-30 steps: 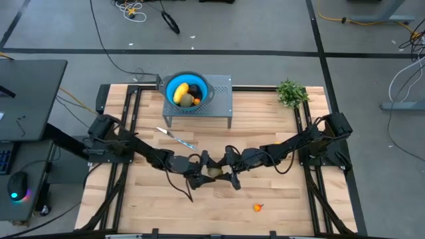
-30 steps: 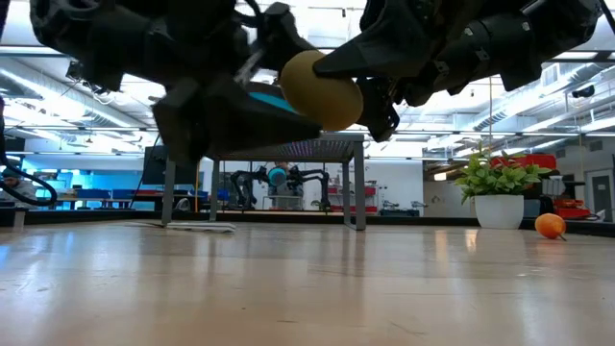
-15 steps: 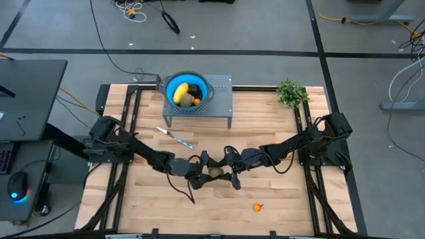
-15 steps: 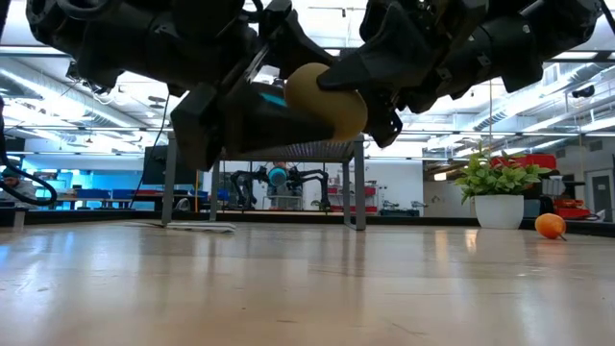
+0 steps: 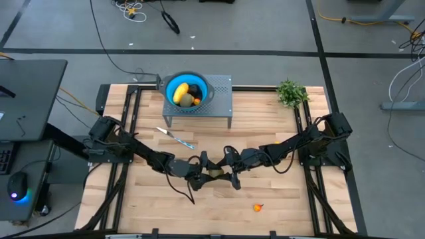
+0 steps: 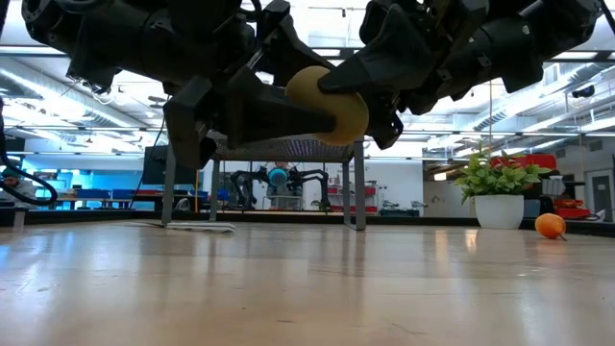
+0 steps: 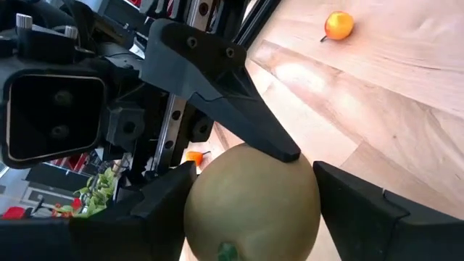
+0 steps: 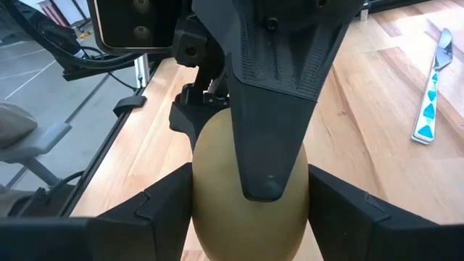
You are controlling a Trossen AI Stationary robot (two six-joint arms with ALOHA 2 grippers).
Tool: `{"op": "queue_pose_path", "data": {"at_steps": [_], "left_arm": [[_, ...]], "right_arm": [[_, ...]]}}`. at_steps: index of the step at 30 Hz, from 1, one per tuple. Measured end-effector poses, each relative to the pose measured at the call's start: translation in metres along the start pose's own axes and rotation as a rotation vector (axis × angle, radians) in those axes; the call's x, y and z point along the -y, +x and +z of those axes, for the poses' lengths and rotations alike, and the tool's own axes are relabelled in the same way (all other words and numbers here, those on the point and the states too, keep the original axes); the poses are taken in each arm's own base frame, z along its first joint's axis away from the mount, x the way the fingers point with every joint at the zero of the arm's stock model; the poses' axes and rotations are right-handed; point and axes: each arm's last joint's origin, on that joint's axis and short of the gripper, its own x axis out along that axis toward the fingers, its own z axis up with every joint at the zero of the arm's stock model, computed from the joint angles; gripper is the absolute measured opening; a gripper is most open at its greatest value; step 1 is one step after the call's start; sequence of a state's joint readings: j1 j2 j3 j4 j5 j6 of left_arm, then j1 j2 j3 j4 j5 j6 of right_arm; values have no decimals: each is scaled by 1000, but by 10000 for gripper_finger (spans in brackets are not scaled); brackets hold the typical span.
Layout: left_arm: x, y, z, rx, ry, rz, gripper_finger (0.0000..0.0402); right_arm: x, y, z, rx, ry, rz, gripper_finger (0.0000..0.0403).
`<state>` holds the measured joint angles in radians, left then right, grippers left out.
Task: Pick & Place Fruit
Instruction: Put the green kiwi into the blue strainer bowl
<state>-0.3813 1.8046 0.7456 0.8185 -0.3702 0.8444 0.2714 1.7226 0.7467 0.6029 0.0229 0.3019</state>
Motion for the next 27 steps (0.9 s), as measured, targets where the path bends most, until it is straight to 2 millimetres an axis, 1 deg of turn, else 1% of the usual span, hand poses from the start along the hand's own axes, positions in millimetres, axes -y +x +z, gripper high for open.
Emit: {"op": "queue_pose_path", "data": {"at_steps": [8,15,22,27], "left_arm": [[0,0,0,-1,0,2,281],[0,0,0,1,-9,4,265],[1,0,-1,-5,-22,-5,273],[3,0,-3,-31,-8,-35,266]], "right_arm": [[0,0,0,0,-26,-1,245],[-1,0,0,-2,-53,0,280],[-1,0,0,-4,-58,8,309],[-1,0,0,-3,-66,8,322]]}}
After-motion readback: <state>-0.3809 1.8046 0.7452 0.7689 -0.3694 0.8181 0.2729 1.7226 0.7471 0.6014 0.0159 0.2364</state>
